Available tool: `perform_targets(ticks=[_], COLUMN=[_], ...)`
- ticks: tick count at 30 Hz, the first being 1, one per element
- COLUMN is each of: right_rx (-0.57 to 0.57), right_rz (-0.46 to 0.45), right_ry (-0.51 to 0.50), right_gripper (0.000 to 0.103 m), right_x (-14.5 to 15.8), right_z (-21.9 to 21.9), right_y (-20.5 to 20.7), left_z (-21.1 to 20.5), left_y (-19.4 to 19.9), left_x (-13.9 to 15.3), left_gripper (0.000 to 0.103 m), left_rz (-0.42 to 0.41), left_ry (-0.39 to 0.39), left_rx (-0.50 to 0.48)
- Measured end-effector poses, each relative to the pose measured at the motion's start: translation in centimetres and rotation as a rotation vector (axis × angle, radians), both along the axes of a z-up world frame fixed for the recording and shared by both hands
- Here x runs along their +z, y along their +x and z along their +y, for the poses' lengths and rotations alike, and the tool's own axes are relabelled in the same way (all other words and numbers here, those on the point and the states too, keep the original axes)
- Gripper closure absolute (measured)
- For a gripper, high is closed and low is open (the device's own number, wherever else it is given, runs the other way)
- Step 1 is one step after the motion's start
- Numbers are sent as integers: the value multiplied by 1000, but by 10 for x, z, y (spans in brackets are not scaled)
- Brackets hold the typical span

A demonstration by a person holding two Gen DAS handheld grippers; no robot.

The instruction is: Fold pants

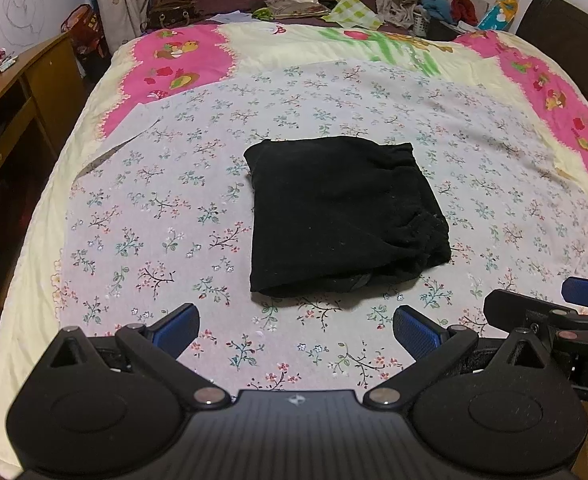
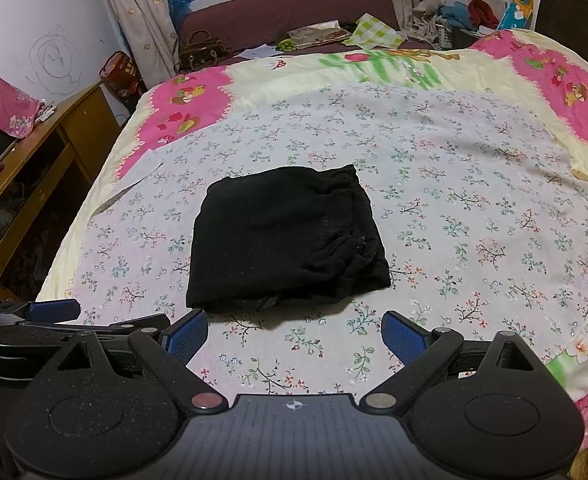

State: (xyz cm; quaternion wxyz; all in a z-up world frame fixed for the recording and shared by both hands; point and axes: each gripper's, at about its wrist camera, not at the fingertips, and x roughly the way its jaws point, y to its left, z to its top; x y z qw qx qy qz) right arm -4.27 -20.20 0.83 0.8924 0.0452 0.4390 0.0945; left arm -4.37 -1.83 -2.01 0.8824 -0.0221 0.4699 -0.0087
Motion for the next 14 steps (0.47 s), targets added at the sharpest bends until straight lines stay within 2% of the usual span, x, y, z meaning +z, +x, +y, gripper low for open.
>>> perform_targets(ticks=[14], right_rx=[11], right_rz=[-1], right_ry=[-10], right_gripper=[20], right_x=[1], right_z=[6], right_y=[5], left_z=[6], left_y=[2], left_x=[0], left_gripper=[0], left_rz=[-1], left_ry=[-2], left_rx=[15])
